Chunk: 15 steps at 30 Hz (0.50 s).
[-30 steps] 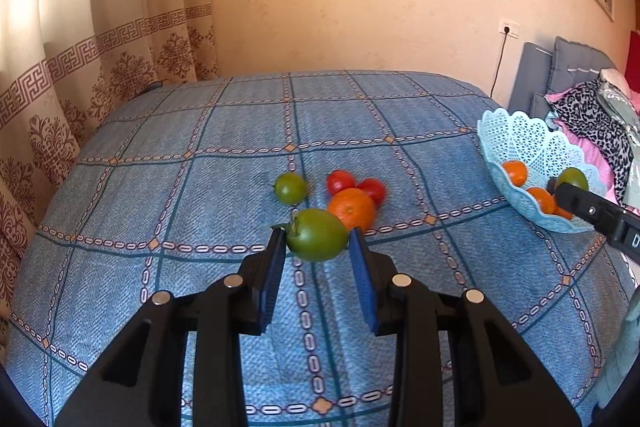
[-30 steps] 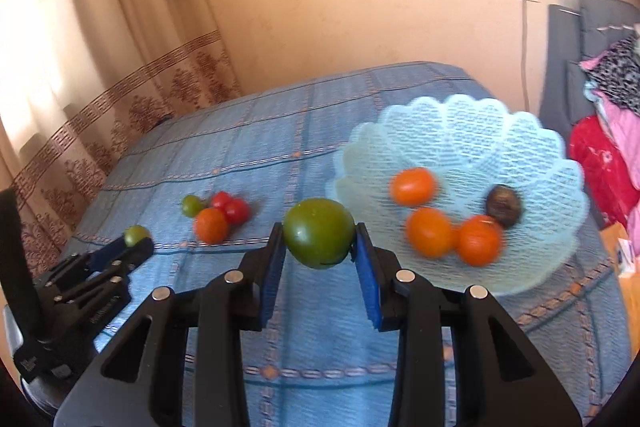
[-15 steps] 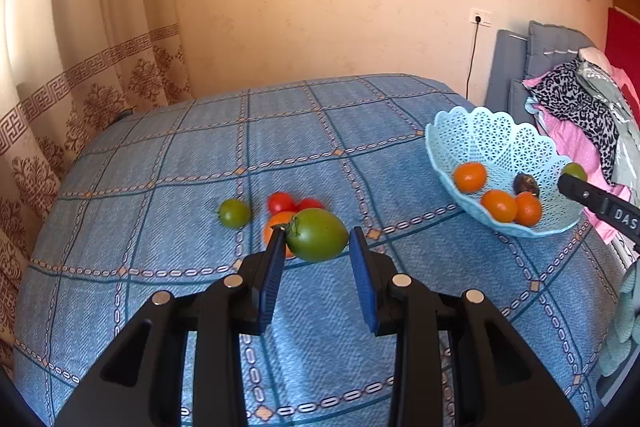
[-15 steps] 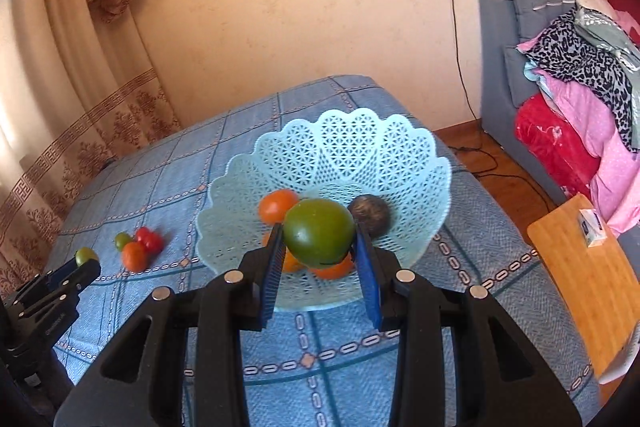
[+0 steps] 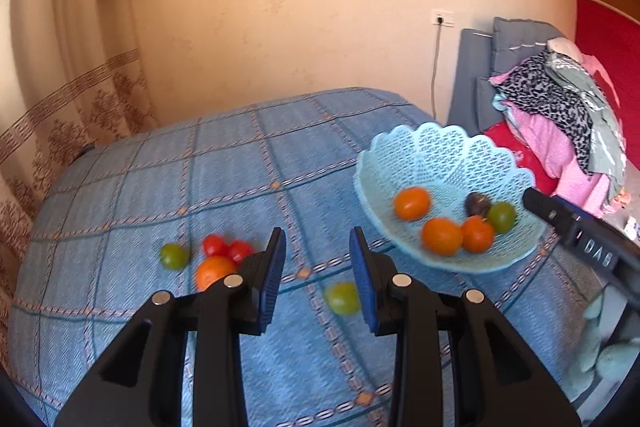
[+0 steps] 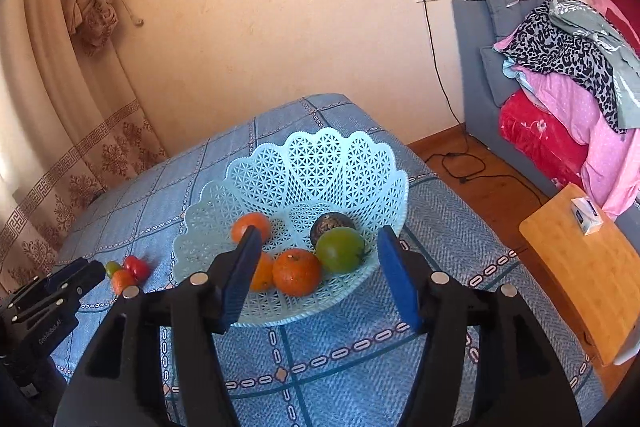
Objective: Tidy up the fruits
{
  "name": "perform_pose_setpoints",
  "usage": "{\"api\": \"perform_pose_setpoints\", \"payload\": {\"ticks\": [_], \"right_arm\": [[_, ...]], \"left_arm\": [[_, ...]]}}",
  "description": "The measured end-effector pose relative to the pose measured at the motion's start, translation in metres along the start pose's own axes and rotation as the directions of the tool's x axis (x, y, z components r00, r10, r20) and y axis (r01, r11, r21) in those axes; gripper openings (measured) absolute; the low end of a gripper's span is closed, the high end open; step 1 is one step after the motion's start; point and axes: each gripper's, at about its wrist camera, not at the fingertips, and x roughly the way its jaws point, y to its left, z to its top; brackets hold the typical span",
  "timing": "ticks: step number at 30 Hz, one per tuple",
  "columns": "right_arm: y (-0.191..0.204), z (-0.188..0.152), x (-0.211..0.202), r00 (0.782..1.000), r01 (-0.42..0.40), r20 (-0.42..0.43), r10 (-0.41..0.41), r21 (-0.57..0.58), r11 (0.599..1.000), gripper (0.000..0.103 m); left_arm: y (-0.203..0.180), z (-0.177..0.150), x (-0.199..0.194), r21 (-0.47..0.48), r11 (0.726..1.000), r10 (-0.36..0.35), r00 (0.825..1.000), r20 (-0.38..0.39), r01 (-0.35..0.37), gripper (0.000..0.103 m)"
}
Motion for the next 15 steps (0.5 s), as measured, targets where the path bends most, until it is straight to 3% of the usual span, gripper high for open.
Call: {"api": "perform_pose_setpoints", "payload": {"ticks": [8, 9, 11, 15], "right_arm": [[-0.003, -0.006, -0.001, 1.000, -0.010, 0.014, 0.010, 0.016, 1.000, 0.062], [-0.003, -0.007, 0.000, 1.000, -0.010, 0.015, 0.010, 0.016, 1.000, 0.062], [-0.005, -0.007, 0.001, 1.000, -0.015, 0.015, 0.014, 0.026, 1.000, 0.062], [-0.013, -0.009, 0.003, 1.000, -0.016, 0.016, 0.015, 0.059, 0.998, 0.062]], "left_arm": [[-0.011, -0.002, 0.012, -0.002, 0.998, -0.063, 0.997, -0.051, 0.063, 0.035], [-0.010, -0.006, 0.014, -0.006, 0.998, -0.064, 0.995, -0.071, 0.064, 0.036], [-0.011, -0.012, 0.018, -0.016, 0.997, -0.080, 0.992, -0.095, 0.079, 0.049], [-0.021, -0.023, 0.020, -0.002, 0.994, -0.109, 0.986, -0.123, 0.110, 0.051]]}}
